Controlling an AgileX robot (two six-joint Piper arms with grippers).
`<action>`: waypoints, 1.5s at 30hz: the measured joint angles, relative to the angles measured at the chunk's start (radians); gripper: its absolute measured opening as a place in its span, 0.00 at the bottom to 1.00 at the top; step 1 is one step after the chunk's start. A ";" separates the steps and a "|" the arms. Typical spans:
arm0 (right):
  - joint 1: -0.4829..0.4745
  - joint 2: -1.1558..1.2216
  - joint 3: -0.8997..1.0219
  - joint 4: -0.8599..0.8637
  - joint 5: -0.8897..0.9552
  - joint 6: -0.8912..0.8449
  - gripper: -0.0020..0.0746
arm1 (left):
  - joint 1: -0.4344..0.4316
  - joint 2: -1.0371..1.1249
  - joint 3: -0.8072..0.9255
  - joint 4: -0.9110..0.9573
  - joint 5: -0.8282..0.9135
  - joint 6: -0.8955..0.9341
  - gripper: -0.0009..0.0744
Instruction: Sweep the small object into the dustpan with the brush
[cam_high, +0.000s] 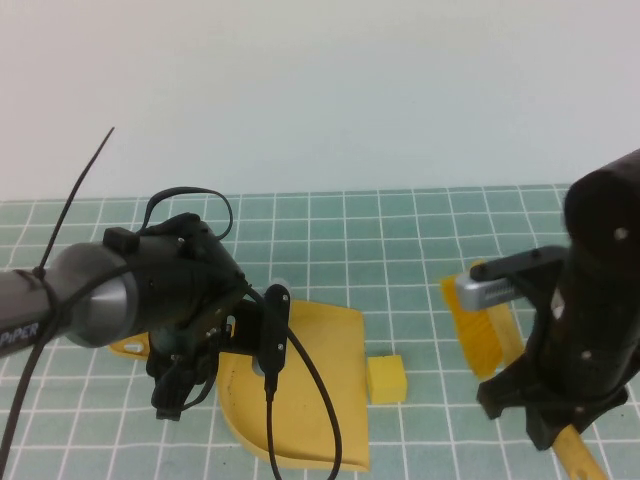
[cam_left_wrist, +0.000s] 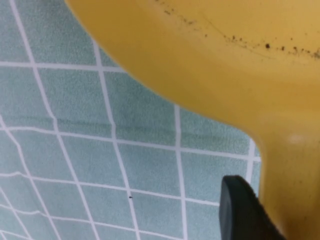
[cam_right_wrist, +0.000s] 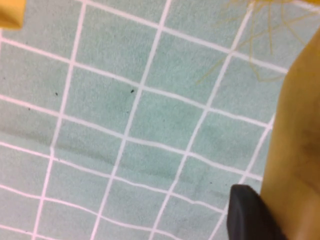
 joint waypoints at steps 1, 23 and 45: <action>0.009 0.015 0.000 -0.006 0.000 0.006 0.26 | 0.000 0.000 0.000 0.000 0.000 -0.002 0.01; 0.209 0.297 -0.270 0.054 0.028 -0.024 0.25 | 0.000 0.014 0.000 -0.006 -0.042 -0.006 0.01; 0.187 0.294 -0.480 -0.078 0.067 0.010 0.25 | 0.000 -0.047 -0.003 0.045 -0.009 -0.275 0.72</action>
